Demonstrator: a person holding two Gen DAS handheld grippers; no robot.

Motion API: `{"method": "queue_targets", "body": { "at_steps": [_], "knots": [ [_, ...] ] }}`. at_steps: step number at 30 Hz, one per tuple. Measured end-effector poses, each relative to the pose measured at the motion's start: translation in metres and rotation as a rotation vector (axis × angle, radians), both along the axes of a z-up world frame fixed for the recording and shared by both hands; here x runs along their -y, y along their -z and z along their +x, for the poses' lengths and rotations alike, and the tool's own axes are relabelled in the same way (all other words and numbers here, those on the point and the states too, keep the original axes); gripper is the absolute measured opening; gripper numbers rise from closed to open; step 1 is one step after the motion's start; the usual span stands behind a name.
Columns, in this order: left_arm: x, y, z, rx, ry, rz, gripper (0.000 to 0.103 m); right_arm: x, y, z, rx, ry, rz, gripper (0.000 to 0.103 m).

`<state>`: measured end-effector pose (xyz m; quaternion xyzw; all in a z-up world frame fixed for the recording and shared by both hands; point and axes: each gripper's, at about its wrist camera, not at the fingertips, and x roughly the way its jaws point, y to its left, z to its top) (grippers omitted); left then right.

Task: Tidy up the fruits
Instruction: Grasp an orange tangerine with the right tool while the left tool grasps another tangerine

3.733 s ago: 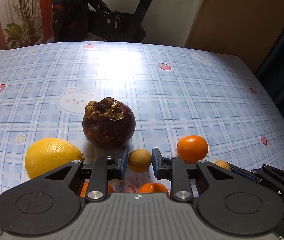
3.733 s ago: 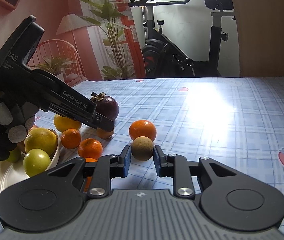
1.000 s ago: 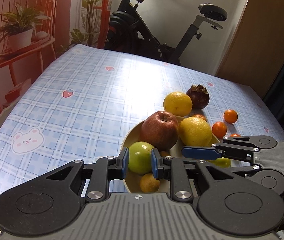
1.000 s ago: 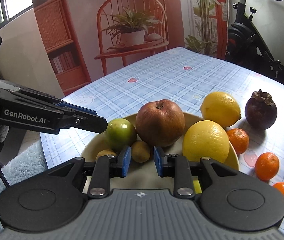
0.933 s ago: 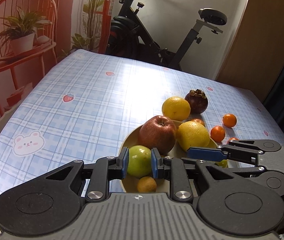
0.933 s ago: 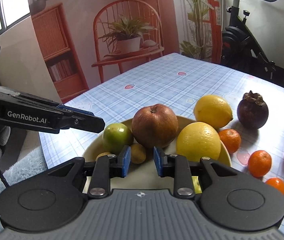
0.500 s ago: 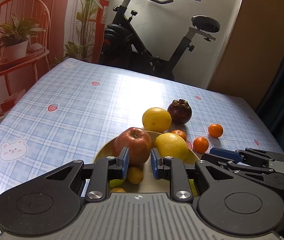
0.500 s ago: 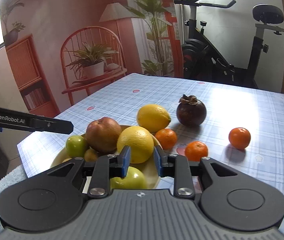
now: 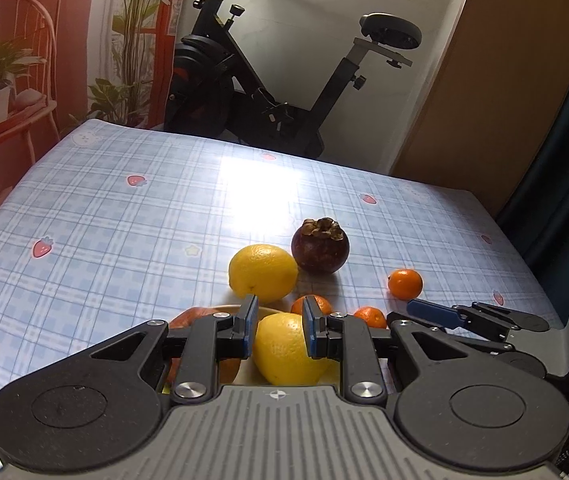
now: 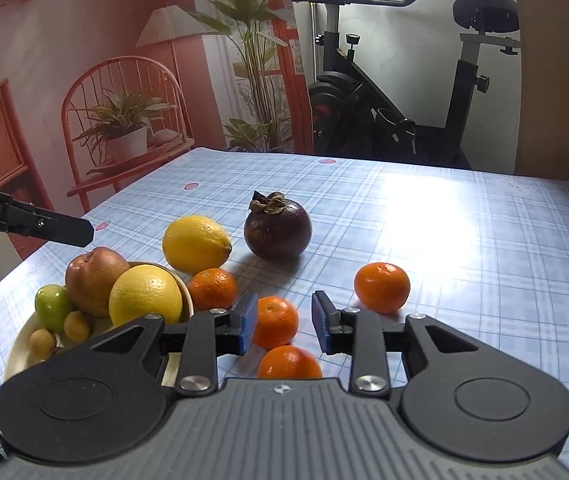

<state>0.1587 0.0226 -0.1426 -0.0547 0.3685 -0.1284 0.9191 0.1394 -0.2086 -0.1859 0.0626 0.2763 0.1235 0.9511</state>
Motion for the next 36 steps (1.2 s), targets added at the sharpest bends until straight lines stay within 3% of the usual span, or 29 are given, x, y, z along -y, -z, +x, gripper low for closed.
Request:
{"method": "queue_targets", "body": {
  "at_steps": [4,12,13,17,22,24,36],
  "knots": [
    [0.010,-0.001,0.014,-0.011,0.011,0.010,0.025,-0.006,0.005,0.014,-0.028,-0.049,-0.020,0.046],
    [0.025,0.009,0.036,-0.075,0.039,0.032,0.025,-0.012,0.016,0.032,-0.093,-0.118,-0.046,0.045],
    [0.027,0.011,0.039,-0.088,0.044,0.031,0.026,-0.011,0.017,0.033,-0.090,-0.124,-0.040,0.040],
    [0.032,0.018,0.050,-0.130,0.054,0.026,0.027,-0.004,0.018,0.029,-0.066,-0.112,-0.024,0.039],
    [0.037,0.023,0.066,-0.194,0.076,0.005,0.047,0.012,0.022,0.010,0.020,-0.061,0.001,0.039],
    [0.039,0.025,0.072,-0.216,0.075,0.010,0.047,0.018,0.020,0.003,0.055,-0.041,0.027,0.039],
    [0.056,0.042,0.087,-0.297,0.082,0.076,0.047,0.023,0.019,0.000,0.071,-0.001,0.037,0.039]
  ]
}}
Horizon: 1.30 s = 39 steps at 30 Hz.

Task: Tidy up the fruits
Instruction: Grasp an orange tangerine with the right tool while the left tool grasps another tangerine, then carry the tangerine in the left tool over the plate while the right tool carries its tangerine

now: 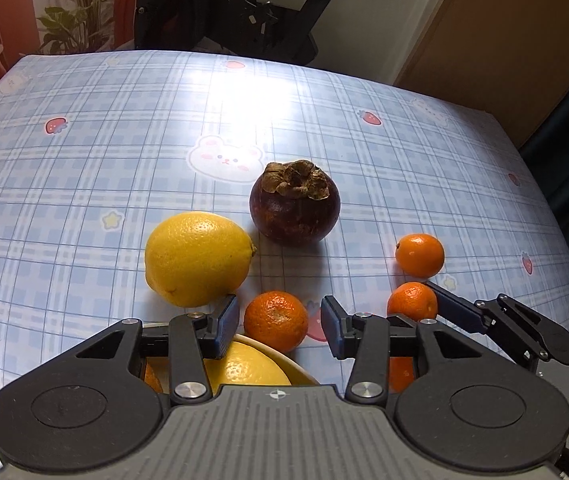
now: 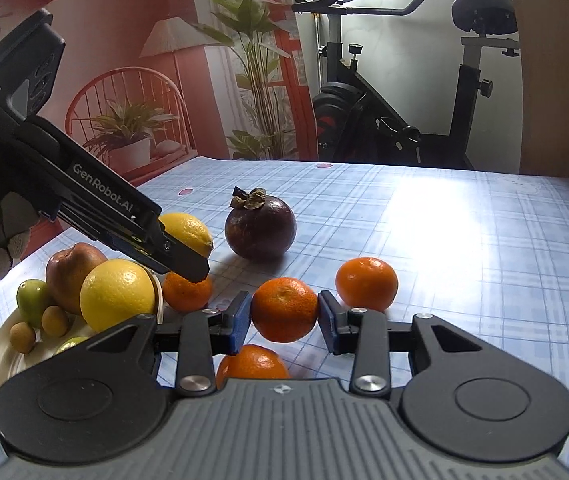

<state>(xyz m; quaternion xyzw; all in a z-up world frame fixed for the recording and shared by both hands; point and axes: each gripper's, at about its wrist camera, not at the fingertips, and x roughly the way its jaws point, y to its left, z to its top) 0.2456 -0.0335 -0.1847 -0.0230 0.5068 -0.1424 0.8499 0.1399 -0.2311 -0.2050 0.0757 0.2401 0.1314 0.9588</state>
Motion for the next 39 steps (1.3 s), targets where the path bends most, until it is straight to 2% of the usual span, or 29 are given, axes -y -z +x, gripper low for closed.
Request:
{"method": "queue_targets", "body": {
  "at_steps": [5,7,14,22,28,31,39],
  "knots": [
    [0.010,0.007,0.003,0.007,0.029,0.038,0.046,0.001,0.000,-0.002,0.005,0.007,0.012,0.039],
    [0.011,0.009,0.004,0.010,0.028,0.060,0.039,0.002,0.000,-0.001,0.004,0.005,0.014,0.039],
    [0.010,0.006,0.000,0.033,0.028,0.059,0.038,0.002,0.000,-0.001,0.004,0.002,0.016,0.039],
    [0.011,-0.017,-0.020,0.102,0.060,0.005,0.038,0.005,0.000,-0.002,0.006,0.003,0.018,0.039],
    [-0.022,-0.041,-0.054,0.141,0.023,-0.107,0.038,0.007,-0.001,-0.003,0.009,0.013,0.033,0.039],
    [-0.039,-0.046,-0.072,0.164,-0.001,-0.100,0.038,0.006,-0.001,-0.003,0.006,0.013,0.028,0.039],
    [-0.063,-0.033,-0.086,0.139,-0.032,-0.089,0.038,-0.001,0.000,-0.001,-0.039,0.020,-0.015,0.038]
  ]
}}
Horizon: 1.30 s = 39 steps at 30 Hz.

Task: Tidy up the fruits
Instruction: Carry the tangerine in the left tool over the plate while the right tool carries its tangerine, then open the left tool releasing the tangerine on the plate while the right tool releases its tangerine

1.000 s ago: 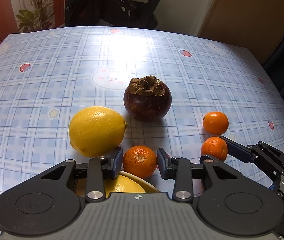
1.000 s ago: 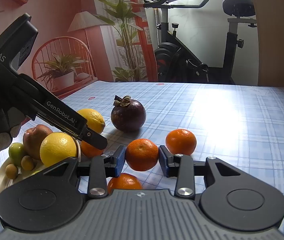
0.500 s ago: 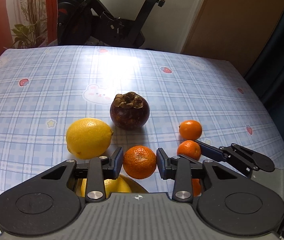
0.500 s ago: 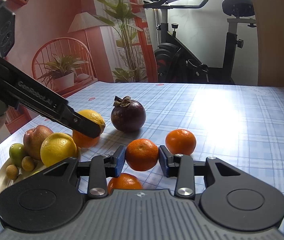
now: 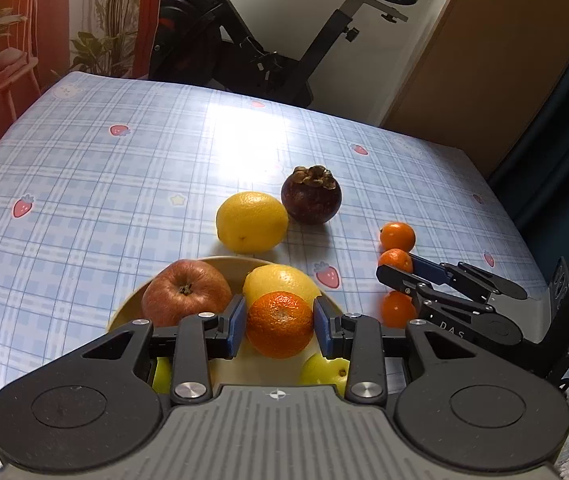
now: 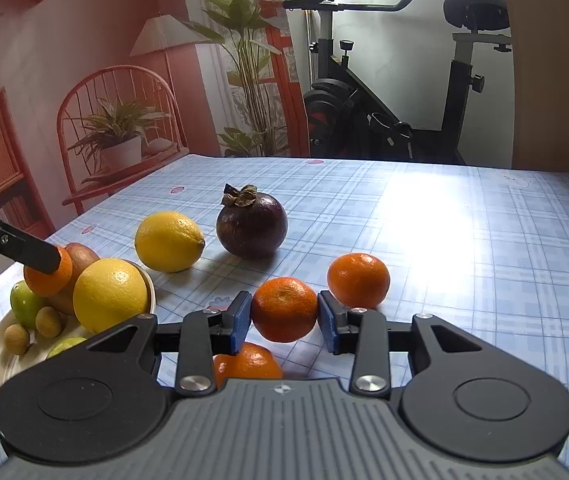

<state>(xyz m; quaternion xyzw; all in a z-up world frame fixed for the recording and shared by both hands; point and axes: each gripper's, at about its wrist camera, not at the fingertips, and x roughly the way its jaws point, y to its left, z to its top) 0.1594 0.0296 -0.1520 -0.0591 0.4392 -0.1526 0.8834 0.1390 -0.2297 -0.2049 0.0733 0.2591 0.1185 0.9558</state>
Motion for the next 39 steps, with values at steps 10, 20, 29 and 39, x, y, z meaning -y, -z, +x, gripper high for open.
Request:
{"method": "queue_targets", "body": {
  "at_steps": [10,20,29,39],
  "knots": [
    [-0.019,0.009,-0.011,-0.003,-0.018,-0.015,0.038,-0.052,-0.039,-0.034,0.060,-0.122,-0.023,0.038],
    [-0.032,0.022,-0.012,-0.030,-0.032,-0.056,0.038,-0.119,-0.033,-0.036,0.039,-0.283,-0.176,0.038],
    [-0.033,0.023,-0.010,-0.037,-0.027,-0.100,0.038,-0.141,-0.023,-0.029,0.043,-0.308,-0.284,0.039],
    [-0.033,0.027,-0.008,-0.057,-0.035,-0.108,0.038,-0.137,-0.014,-0.030,0.033,-0.302,-0.295,0.040]
  ]
}}
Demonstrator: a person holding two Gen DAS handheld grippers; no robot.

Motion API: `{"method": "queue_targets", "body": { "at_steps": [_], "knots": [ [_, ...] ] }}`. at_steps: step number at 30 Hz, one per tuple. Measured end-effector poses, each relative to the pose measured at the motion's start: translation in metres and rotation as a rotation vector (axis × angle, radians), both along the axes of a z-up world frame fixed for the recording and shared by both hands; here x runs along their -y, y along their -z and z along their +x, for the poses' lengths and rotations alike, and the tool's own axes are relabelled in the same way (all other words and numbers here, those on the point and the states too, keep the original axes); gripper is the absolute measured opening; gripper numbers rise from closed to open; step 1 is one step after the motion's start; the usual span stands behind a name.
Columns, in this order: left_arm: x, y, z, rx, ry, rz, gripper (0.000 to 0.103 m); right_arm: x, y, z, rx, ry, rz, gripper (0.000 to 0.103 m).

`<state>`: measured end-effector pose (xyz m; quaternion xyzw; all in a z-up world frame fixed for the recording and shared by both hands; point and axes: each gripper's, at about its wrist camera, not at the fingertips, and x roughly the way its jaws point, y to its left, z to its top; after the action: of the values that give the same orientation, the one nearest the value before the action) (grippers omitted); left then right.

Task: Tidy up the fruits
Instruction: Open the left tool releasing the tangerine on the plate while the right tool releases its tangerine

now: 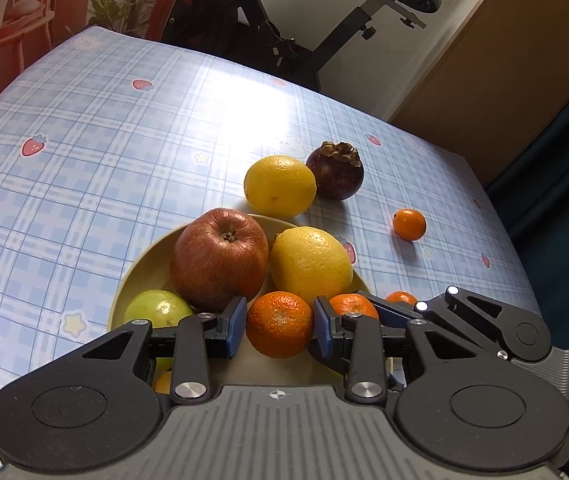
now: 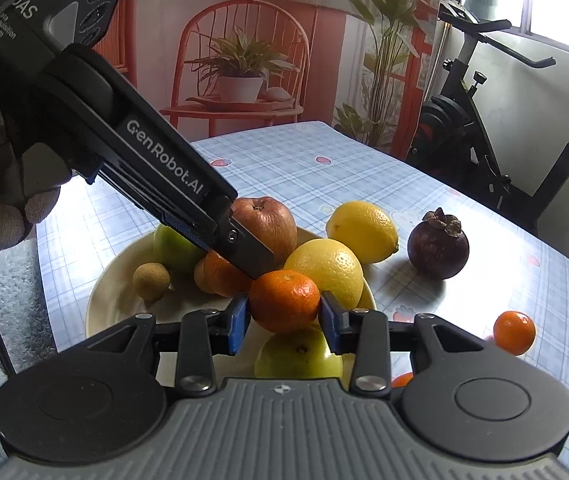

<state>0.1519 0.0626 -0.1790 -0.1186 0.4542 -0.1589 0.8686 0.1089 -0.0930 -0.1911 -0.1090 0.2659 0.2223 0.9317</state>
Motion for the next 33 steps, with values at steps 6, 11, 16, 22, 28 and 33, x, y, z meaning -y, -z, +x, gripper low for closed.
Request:
{"method": "queue_targets", "body": {
  "at_steps": [6,11,16,22,28,33],
  "knots": [
    [0.002,0.000,0.000,0.002,-0.010,0.008,0.038,0.006,0.001,-0.002,0.000,0.015,0.013,0.045],
    [0.002,-0.006,-0.002,0.021,-0.009,0.014,0.038,0.010,0.001,-0.004,-0.004,0.027,0.029,0.046],
    [0.003,-0.006,-0.003,0.027,-0.011,0.023,0.038,0.011,0.000,-0.006,-0.008,0.038,0.036,0.047],
    [0.001,-0.010,-0.003,0.040,-0.020,0.024,0.038,0.010,-0.002,-0.009,-0.002,0.032,0.037,0.050],
    [0.000,-0.012,-0.005,0.045,-0.024,0.028,0.038,0.008,-0.001,-0.010,-0.006,0.021,0.038,0.052],
    [0.002,-0.013,-0.007,0.052,-0.027,0.037,0.038,0.010,-0.004,-0.012,0.002,0.022,0.040,0.052]
  ]
}}
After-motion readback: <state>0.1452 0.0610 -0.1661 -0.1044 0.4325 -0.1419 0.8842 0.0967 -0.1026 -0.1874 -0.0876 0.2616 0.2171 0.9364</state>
